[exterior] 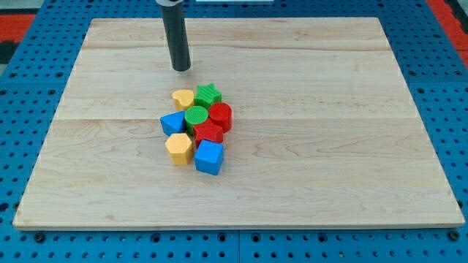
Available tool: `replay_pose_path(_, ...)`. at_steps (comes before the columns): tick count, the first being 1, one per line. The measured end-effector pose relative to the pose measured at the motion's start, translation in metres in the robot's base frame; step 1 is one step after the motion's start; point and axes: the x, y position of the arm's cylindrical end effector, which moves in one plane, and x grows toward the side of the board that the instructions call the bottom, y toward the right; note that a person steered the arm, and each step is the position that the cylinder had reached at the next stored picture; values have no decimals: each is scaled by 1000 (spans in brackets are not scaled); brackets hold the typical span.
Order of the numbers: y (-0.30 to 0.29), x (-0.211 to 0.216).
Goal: Move the yellow heart and green star to the center left side
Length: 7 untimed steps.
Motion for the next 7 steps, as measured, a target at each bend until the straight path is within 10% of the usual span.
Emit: replay_pose_path(7,81,4)
